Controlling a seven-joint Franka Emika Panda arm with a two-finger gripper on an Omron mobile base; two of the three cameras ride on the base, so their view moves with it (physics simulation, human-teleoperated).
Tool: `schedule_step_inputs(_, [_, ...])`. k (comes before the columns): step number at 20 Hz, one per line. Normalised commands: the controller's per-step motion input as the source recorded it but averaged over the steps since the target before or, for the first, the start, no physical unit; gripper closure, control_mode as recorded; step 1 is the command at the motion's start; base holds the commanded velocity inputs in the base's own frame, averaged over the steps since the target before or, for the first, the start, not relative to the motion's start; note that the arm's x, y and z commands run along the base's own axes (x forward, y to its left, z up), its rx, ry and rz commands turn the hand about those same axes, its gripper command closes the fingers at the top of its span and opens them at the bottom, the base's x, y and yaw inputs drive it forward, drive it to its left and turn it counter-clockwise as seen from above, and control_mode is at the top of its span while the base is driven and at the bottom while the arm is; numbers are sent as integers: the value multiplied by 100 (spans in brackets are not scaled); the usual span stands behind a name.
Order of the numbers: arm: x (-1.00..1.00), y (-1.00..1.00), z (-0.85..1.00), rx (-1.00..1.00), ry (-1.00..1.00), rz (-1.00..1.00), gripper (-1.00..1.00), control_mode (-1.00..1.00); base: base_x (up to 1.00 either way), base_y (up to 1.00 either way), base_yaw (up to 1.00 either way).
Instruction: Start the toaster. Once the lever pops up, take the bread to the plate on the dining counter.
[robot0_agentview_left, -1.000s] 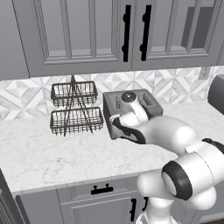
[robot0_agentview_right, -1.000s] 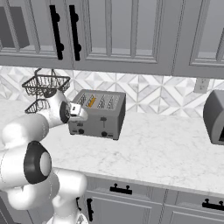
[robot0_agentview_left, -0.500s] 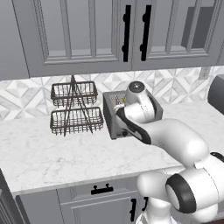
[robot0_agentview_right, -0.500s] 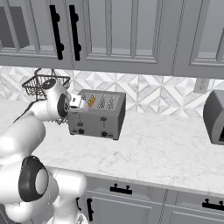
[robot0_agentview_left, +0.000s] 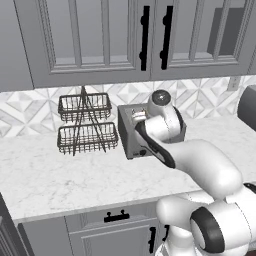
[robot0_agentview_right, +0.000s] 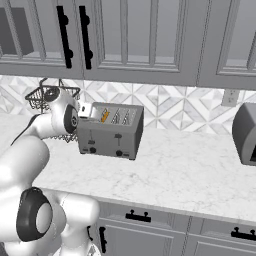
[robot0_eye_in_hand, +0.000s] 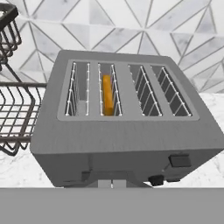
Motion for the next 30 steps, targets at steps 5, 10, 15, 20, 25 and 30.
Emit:
schedule_step_inputs(5, [15,-13,33,0,0,3,100,-100,0,0,0])
schedule_step_inputs(10, [24,-17,2,0,-2,6,100,-100,0,0,0])
schedule_step_inputs(15, [35,-1,-22,-5,-5,8,100,-100,0,0,0])
schedule_step_inputs(20, [42,0,-22,-7,0,6,100,-100,0,0,0])
schedule_step_inputs(25, [36,1,-2,-3,0,3,100,-100,0,0,0])
schedule_step_inputs(30, [21,9,0,0,0,0,100,-100,0,0,0])
